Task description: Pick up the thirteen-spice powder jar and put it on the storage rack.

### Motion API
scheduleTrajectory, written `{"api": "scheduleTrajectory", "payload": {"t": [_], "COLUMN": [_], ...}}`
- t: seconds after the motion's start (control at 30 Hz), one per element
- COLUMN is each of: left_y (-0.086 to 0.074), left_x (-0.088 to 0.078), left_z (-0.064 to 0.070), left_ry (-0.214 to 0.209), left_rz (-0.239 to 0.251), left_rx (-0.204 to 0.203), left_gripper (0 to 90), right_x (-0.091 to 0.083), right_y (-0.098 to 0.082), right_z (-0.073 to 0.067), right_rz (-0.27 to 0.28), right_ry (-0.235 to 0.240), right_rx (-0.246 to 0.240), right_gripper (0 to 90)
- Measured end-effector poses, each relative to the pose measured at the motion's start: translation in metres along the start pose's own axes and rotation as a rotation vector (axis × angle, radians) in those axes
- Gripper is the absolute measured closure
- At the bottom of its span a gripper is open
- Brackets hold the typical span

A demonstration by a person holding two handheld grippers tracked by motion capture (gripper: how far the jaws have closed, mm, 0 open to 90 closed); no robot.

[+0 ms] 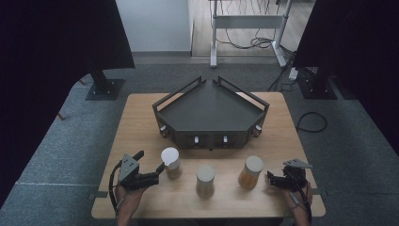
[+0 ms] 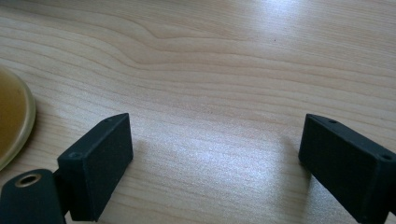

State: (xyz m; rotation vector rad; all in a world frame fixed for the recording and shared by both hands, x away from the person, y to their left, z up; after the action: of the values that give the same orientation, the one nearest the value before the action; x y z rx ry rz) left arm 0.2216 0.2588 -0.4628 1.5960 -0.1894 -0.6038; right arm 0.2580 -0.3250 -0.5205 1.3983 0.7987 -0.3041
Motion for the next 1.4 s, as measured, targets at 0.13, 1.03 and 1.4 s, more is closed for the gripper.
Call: {"api": "scheduleTrajectory", "payload": {"t": [0.13, 1.03, 1.4], "left_y": [0.001, 0.006, 0.004], "left_x": [0.003, 0.026, 0.035], "left_z": [0.002, 0.014, 0.018], "left_ry": [-0.005, -0.052, -0.064], "left_rz": [-0.001, -0.016, -0.019], "left_rx": [0.005, 0.026, 0.017], "left_gripper": [6.5, 6.6, 6.7], "right_x": [0.000, -0.001, -0.001], "right_y": [0.000, -0.001, -0.001], "right_z": [0.000, 0.000, 0.000], "right_rz": [0.000, 0.000, -0.001], "right_ry": [0.000, 0.001, 0.001], "right_rx": [0.000, -0.002, -0.002], "right_gripper": [9.3, 9.3, 9.3]}}
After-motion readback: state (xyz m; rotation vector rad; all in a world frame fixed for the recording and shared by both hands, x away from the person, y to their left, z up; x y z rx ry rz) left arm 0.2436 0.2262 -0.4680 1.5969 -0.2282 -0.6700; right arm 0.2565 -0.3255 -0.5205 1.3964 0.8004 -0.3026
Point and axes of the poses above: each handheld gripper's, and its own axes: x roughly forward along the jaws, y roughly out of its top, z roughly to its right, the point moved 7 cm from there along x, roughly forward along the jaws, and after that the axes turned 2 degrees about y, right-handed, at the moved point
